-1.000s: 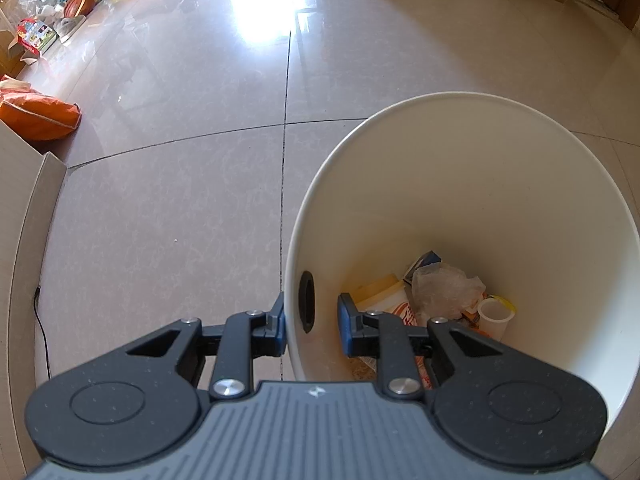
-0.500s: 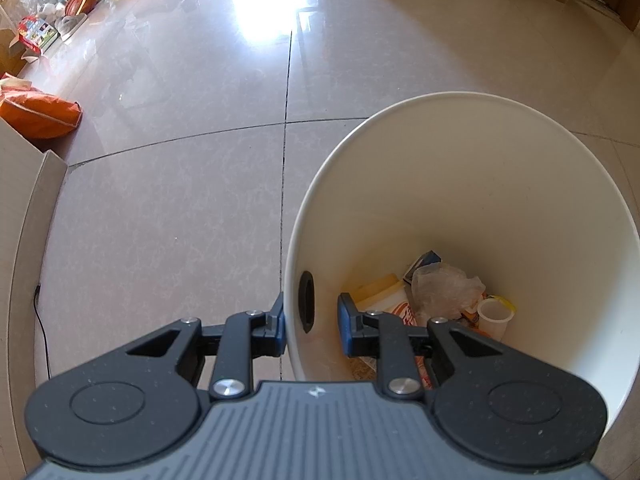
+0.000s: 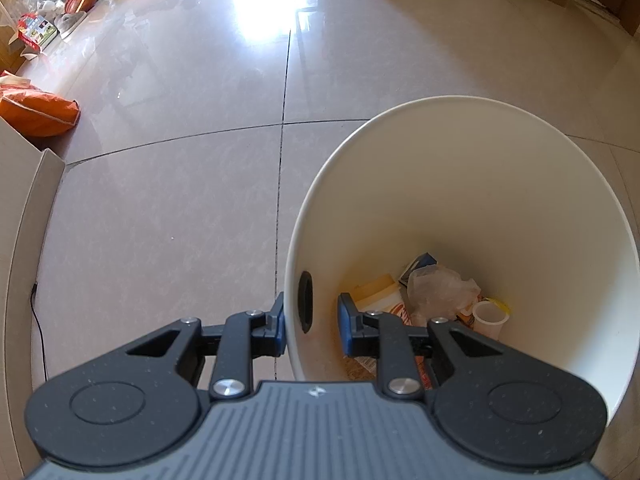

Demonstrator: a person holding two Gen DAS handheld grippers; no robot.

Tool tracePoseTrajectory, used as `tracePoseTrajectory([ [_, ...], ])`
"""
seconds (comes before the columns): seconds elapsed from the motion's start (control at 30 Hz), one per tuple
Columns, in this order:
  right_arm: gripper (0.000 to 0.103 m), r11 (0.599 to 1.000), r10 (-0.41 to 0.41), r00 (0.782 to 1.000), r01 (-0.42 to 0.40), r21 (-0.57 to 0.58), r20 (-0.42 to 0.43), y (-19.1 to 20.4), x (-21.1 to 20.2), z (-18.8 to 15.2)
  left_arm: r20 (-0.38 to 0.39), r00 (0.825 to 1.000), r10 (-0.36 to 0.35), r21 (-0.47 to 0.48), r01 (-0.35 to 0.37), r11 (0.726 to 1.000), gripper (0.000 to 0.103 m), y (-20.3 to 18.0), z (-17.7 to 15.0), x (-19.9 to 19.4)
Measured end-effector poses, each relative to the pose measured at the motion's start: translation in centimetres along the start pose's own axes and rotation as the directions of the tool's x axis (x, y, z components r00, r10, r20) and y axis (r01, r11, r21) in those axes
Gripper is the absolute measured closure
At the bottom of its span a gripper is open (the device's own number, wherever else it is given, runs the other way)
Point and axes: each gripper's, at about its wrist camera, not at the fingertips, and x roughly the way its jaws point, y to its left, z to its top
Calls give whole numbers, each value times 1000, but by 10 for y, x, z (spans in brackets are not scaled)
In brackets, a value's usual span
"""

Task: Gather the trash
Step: 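Move the right tool to the orange peel half and grasp it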

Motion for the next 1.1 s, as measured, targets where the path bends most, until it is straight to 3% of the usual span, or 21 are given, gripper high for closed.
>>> tracePoseTrajectory([
  [0.13, 4, 1000, -16, 1000, 16, -21, -23, 4, 9, -1, -3, 1000, -1, -3, 1, 1000, 81, 0, -1, 0],
  [0.37, 23, 998, -46, 998, 44, -33, -42, 1, 18, -5, -6, 1000, 1, -3, -1, 1000, 81, 0, 0, 1],
  [0.8, 26, 993, -78, 994, 70, -98, -79, 7, -5, -19, -5, 1000, 13, 0, -13, 1000, 81, -1, -1, 3],
  [1.1, 27, 975, -47, 999, 42, -217, -19, 28, -68, -33, -2, 1000, 7, -8, -7, 1000, 81, -1, -2, 2],
])
